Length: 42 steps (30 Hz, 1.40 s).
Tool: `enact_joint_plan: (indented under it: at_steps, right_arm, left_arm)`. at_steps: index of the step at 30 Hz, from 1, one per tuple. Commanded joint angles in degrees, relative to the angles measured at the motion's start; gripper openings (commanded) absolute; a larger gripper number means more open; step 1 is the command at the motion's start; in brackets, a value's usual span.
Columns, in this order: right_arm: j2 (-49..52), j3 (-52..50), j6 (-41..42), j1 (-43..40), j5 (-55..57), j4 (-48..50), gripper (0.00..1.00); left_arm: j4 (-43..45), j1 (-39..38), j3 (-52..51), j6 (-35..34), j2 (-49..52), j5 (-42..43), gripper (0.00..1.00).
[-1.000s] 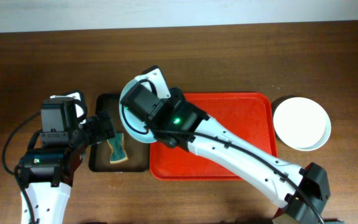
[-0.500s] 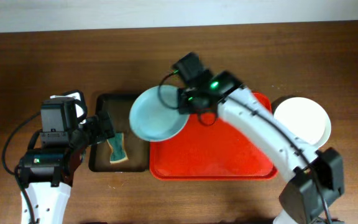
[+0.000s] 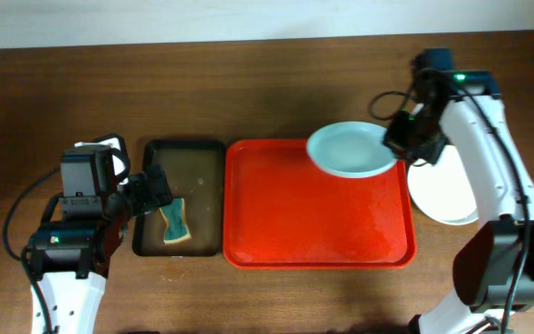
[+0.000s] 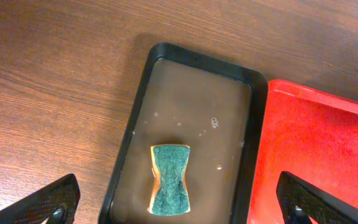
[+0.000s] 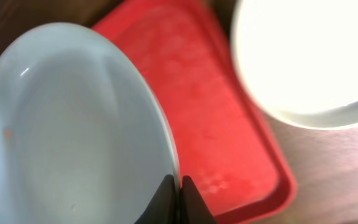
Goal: Clean dirty plates on tray and stack at the side
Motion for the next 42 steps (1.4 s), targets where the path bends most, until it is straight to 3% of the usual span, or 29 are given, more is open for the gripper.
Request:
enact_joint_plan:
  at_steps: [1,8,13,21,29,32,39,42]
  right_arm:
    - [-1.38,0.0,0.04,-7.21,2.1,-2.67,0.04]
    - [-1.38,-0.02,-2.56,-21.92,2.82,-6.64,0.04]
    - [-1.38,-0.04,-2.67,-30.18,12.66,-10.4,0.04]
    - [-1.38,-0.79,-2.73,-30.45,13.27,-10.45,0.04]
    - [-1.38,-13.18,-2.73,-30.45,13.88,0.33,0.05]
    - [-1.38,-14.62,-2.73,-30.45,13.88,1.84,0.13]
    - [-1.38,-14.62,-5.6,-30.45,13.9,1.62,0.59]
    - [-1.38,-15.06,-7.28,-30.18,11.61,0.87,0.85]
  left_arm:
    - [-0.02,0.24,0.94,-0.55,-0.44,-0.44,0.99]
    - [-0.02,0.26,0.94,-0.55,-0.44,-0.44,0.99]
    - [-0.04,0.24,0.94,-0.55,-0.44,-0.44,0.99]
    - [-0.04,0.26,0.94,-0.55,-0.44,-0.44,0.99]
    - [-0.04,0.26,0.94,-0.55,-0.44,-0.44,0.99]
    - [-0.04,0.26,0.94,-0.55,-0.44,-0.44,0.99]
    - [-0.02,0.26,0.94,-0.55,-0.44,-0.44,0.99]
    - [-0.04,0.26,0.94,-0.55,-0.44,-0.44,0.99]
